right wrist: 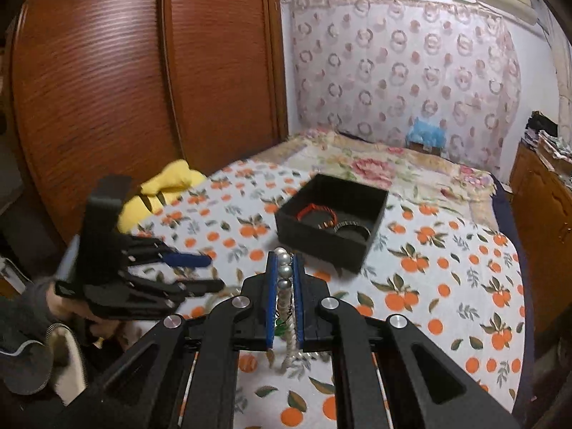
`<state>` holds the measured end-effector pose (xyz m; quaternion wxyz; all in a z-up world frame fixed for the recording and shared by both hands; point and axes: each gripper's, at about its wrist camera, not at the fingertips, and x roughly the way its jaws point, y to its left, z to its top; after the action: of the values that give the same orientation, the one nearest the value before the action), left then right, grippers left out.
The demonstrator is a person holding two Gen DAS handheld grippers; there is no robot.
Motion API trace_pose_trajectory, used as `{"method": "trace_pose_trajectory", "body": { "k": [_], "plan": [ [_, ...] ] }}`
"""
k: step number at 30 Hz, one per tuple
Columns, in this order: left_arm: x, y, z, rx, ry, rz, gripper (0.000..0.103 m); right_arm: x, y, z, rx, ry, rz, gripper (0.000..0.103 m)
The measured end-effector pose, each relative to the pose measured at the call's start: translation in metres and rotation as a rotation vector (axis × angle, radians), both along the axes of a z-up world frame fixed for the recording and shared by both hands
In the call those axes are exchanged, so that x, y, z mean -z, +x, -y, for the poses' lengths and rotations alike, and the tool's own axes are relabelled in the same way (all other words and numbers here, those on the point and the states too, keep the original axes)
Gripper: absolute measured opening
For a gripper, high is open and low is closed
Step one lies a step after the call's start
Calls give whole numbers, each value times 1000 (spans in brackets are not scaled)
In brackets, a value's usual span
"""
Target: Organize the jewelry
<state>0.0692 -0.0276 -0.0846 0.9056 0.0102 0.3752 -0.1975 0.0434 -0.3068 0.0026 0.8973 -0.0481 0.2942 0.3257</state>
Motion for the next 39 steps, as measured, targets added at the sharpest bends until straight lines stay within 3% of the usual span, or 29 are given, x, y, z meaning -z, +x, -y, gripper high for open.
{"method": "trace_pose_trajectory", "body": {
  "k": [13, 24, 33, 39],
  "plan": [
    [4, -1, 6, 17, 4, -8, 40, 65, 24, 40, 162, -96, -132, 10],
    [5, -1, 11, 26, 9, -7, 40, 83, 28, 66, 241, -132, -153, 10],
    [4, -2, 15, 39, 10, 0, 41, 52, 19, 62, 189, -48, -89, 10],
    [1, -2, 14, 35, 3, 0, 40, 34, 22, 56, 174, -59, -56, 10]
  ]
}}
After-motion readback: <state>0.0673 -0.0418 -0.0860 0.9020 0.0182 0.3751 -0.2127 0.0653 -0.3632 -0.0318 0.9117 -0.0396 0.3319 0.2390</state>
